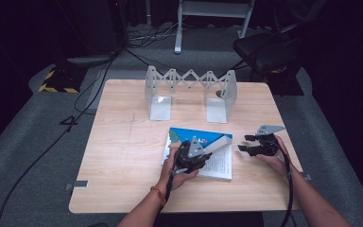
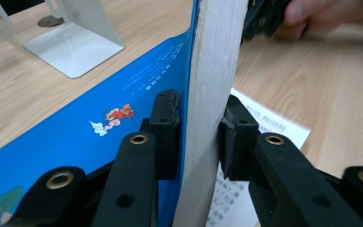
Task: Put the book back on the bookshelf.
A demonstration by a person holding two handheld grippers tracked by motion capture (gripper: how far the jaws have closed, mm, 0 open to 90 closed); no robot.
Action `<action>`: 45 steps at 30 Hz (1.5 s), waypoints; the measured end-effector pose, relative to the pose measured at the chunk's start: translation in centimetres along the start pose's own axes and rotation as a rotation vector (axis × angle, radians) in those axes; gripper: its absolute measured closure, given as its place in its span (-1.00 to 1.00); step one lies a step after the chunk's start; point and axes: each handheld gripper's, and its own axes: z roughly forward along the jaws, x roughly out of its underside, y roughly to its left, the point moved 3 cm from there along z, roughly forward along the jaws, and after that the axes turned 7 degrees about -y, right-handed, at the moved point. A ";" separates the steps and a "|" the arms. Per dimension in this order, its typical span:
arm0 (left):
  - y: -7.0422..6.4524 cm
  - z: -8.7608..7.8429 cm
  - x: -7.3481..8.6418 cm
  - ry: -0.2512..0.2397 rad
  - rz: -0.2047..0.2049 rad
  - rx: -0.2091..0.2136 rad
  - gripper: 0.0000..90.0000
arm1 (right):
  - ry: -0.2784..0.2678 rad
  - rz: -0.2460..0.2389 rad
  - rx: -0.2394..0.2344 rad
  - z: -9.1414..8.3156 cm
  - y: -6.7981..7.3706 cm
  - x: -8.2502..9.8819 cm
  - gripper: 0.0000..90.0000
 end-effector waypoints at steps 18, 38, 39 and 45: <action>1.7 -3.5 -0.9 -0.126 -0.083 0.041 0.59 | -0.161 -0.074 -0.155 1.5 3.7 -2.9 0.15; 3.7 -11.6 1.1 -0.220 -0.102 -0.021 0.56 | -0.298 -0.182 -0.156 2.6 11.1 -11.5 0.18; 3.7 -11.4 1.0 -0.213 -0.107 -0.012 0.57 | -0.314 -0.163 -0.168 2.7 11.1 -11.6 0.21; 3.6 -9.7 0.1 -0.192 -0.101 0.053 0.57 | -0.328 -0.157 -0.216 2.2 10.7 -11.6 0.21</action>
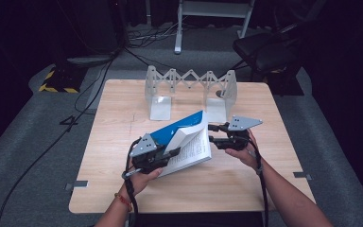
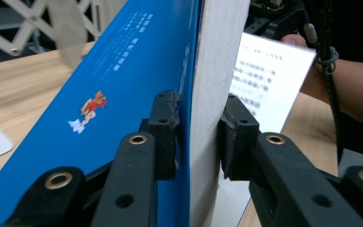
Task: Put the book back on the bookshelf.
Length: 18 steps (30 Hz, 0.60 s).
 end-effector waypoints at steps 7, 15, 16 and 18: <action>-0.6 3.4 -1.2 -0.023 -0.021 0.053 0.53 | -0.003 0.006 0.032 -1.8 -1.2 0.4 0.21; -1.9 4.9 -1.9 -0.066 -0.014 0.086 0.52 | -0.032 0.028 0.090 -4.1 -1.9 0.9 0.20; -2.1 4.6 -1.9 -0.080 -0.016 0.087 0.52 | -0.042 0.026 0.090 -4.1 -1.7 0.8 0.20; -2.2 3.2 -1.2 -0.118 -0.036 0.108 0.51 | -0.064 0.022 0.066 -4.1 -1.1 0.3 0.14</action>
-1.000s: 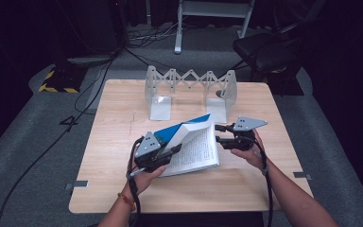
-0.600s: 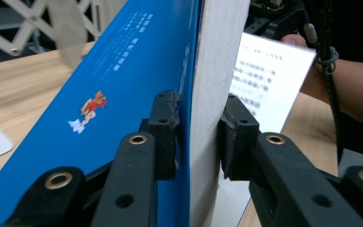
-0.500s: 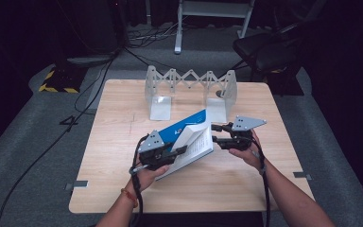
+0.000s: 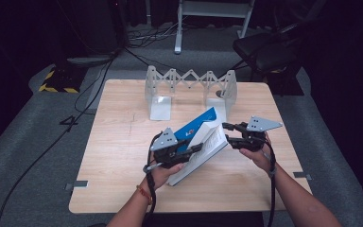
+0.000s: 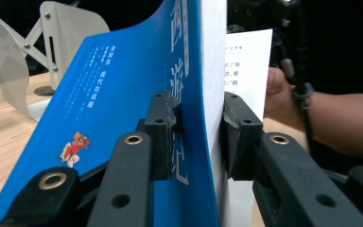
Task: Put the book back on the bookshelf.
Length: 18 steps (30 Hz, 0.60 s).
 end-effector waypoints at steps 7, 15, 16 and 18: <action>-1.1 -4.6 1.2 -0.020 -0.025 0.026 0.53 | 0.000 -0.018 -0.004 2.0 2.0 -0.7 0.12; -1.4 -7.8 1.6 -0.023 0.006 -0.027 0.57 | -0.029 -0.011 -0.057 4.4 3.3 -1.7 0.20; -1.4 -8.1 1.5 -0.026 0.012 -0.040 0.58 | -0.031 -0.019 -0.066 4.6 3.4 -2.0 0.20; -1.3 -9.1 1.5 -0.036 0.027 -0.076 0.59 | -0.030 -0.035 -0.077 5.0 3.7 -2.6 0.20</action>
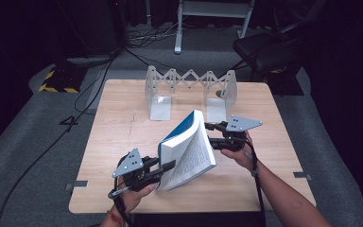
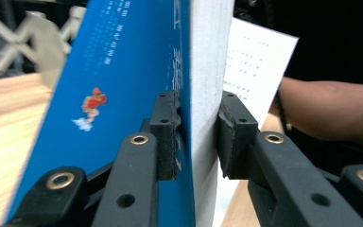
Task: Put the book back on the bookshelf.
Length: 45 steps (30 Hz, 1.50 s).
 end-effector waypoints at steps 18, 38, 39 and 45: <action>0.7 0.3 1.9 0.126 0.010 0.059 0.29 | 0.057 -0.019 -0.139 3.5 3.0 0.3 0.02; 2.7 10.5 1.2 0.120 -0.019 0.288 0.32 | 0.111 0.023 0.019 -1.9 -2.7 2.9 0.53; 2.6 10.9 1.1 0.117 -0.019 0.300 0.34 | 0.119 0.022 0.035 -2.3 -3.0 3.1 0.53; 2.2 12.7 0.7 0.103 -0.005 0.333 0.37 | 0.102 0.054 0.066 -3.7 -3.8 4.0 0.68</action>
